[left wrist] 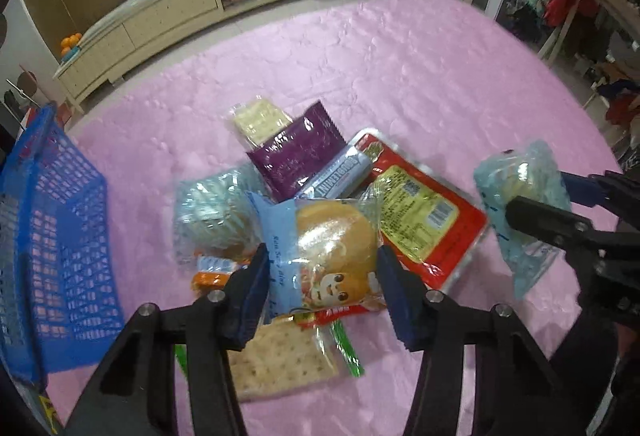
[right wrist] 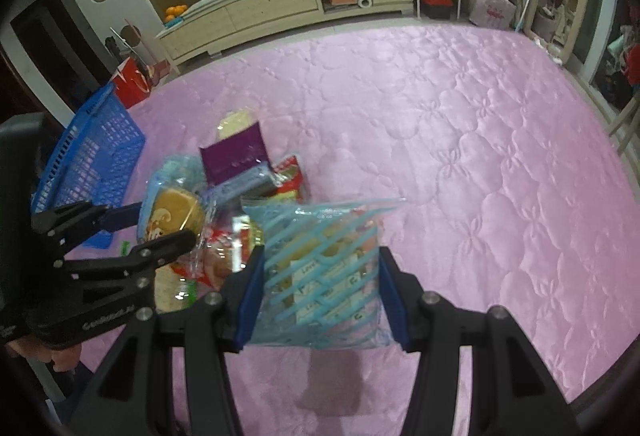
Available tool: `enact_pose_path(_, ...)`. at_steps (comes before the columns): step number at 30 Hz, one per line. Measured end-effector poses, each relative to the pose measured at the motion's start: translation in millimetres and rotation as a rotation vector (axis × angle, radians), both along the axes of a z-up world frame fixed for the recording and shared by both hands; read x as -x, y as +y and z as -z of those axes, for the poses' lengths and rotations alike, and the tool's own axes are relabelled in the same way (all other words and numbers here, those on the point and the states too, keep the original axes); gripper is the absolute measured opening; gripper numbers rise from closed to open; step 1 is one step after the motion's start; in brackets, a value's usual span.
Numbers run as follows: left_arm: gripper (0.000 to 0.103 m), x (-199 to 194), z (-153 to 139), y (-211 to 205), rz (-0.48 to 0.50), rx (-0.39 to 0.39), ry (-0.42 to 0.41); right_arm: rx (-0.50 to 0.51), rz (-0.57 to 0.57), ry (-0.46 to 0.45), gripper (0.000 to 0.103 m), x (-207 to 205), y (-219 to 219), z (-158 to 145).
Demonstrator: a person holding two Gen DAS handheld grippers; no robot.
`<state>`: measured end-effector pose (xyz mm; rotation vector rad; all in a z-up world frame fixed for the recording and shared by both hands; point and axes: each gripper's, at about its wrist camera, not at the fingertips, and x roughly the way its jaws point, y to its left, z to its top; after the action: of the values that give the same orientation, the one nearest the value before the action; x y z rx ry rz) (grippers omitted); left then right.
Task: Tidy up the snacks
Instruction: 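Grasp the cartoon bread bag with the left gripper while the right gripper holds the blue bag, then carry both bags over the blue basket and open both grippers to drop them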
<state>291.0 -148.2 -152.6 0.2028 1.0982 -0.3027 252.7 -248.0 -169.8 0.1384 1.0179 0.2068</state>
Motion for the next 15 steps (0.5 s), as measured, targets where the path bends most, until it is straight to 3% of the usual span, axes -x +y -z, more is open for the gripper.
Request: enact_pose_path(15, 0.050, 54, -94, 92, -0.115, 0.074, -0.190, 0.018, -0.111, -0.143, 0.058, 24, 86, -82)
